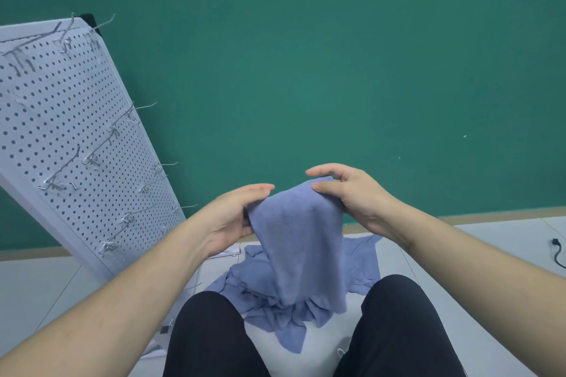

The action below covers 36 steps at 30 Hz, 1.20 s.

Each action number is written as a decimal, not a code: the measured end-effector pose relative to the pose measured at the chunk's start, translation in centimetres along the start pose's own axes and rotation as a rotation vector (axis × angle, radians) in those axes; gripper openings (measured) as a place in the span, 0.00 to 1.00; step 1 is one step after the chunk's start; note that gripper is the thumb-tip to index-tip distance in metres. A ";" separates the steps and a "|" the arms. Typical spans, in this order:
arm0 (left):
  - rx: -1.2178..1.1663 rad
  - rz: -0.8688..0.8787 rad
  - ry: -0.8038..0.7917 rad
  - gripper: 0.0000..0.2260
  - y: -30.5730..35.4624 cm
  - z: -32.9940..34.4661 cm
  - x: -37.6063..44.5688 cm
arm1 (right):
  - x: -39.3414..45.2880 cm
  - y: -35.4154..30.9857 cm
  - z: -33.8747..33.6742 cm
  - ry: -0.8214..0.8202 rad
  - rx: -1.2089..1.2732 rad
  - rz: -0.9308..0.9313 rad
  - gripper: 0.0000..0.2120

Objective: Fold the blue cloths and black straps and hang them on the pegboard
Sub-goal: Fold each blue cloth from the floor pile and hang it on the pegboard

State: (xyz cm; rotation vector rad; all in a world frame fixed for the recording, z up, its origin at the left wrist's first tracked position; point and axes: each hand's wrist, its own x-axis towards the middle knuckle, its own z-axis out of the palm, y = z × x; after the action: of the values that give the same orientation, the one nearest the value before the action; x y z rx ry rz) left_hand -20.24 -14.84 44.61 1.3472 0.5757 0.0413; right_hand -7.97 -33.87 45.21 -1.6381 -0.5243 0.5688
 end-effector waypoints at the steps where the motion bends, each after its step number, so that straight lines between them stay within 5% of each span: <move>1: -0.020 -0.010 -0.050 0.10 -0.3 0.0 -0.1 | 0.0 -0.1 0.0 0.000 0.024 0.008 0.09; 5: -0.105 0.072 -0.071 0.10 -1.2 0.6 0.0 | 0.1 -0.4 -0.4 0.015 0.039 0.017 0.07; 11: 0.054 0.191 0.006 0.08 -0.4 1.4 0.4 | 0.7 -0.1 -1.6 0.053 -0.401 -0.058 0.13; 19: 0.140 0.129 0.001 0.11 1.2 0.8 0.1 | 0.5 -0.5 -2.1 -0.048 -0.269 0.016 0.09; 24: 0.288 0.153 0.034 0.16 1.5 0.1 0.1 | 0.5 -1.5 -3.2 -0.193 -0.240 0.078 0.18; 28: 0.537 0.232 0.066 0.14 1.6 0.2 0.4 | 0.3 -1.7 -3.1 -0.171 -0.453 0.048 0.23; 31: 0.739 0.301 0.070 0.09 1.8 0.4 0.5 | 0.5 -1.6 -2.7 -0.119 -0.606 0.029 0.21; 36: 0.901 0.229 0.022 0.06 2.4 0.4 0.4 | 0.8 -1.2 -3.0 -0.162 -0.523 0.084 0.08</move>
State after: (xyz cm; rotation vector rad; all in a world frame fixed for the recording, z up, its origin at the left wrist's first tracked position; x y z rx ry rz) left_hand -19.00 -14.50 46.71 2.2886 0.4647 -0.0222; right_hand -5.49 -35.55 46.70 -2.1268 -0.7722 0.6676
